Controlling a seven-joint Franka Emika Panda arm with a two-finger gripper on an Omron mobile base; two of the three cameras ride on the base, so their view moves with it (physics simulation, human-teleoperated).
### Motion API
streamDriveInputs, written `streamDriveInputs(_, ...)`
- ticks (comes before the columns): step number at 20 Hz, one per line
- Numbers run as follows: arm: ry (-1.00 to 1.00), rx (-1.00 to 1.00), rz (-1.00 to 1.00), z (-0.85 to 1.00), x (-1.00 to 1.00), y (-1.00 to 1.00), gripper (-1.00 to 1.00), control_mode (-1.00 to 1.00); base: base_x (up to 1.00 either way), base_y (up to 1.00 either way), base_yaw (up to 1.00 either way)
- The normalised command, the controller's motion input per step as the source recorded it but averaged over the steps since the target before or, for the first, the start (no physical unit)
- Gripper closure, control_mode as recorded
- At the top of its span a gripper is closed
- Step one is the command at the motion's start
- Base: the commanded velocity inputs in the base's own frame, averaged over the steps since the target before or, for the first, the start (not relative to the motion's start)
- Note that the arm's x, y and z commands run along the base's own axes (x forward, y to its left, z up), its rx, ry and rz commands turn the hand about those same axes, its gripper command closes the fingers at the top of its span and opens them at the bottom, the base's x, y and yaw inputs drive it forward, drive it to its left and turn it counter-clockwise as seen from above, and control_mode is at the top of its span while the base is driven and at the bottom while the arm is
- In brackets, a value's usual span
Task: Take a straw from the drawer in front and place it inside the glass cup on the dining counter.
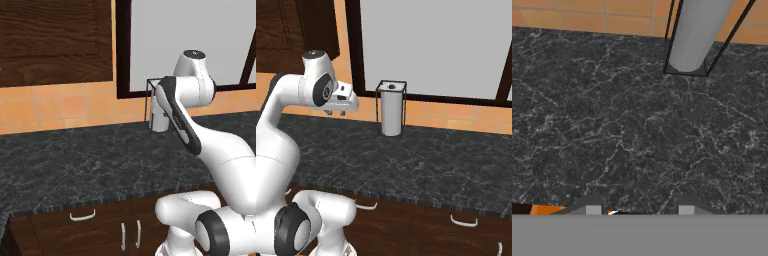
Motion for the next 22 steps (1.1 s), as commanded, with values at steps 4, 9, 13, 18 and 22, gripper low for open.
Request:
streamDriveInputs(4,0.00,0.00,0.00,0.00,-0.01,0.00,-1.00,1.00,-0.49,0.06,0.00)
streamDriveInputs(9,0.00,0.00,0.00,0.00,0.00,0.00,-1.00,1.00,-0.59,-0.22,0.03)
streamDriveInputs(13,0.00,0.00,0.00,0.00,0.00,0.00,-1.00,1.00,0.16,-0.82,0.50)
streamDriveInputs(18,0.00,0.00,0.00,0.00,0.00,0.00,-1.00,1.00,0.20,-0.61,0.67)
streamDriveInputs(22,0.00,0.00,0.00,0.00,0.00,0.00,-1.00,1.00,0.05,-0.60,0.69)
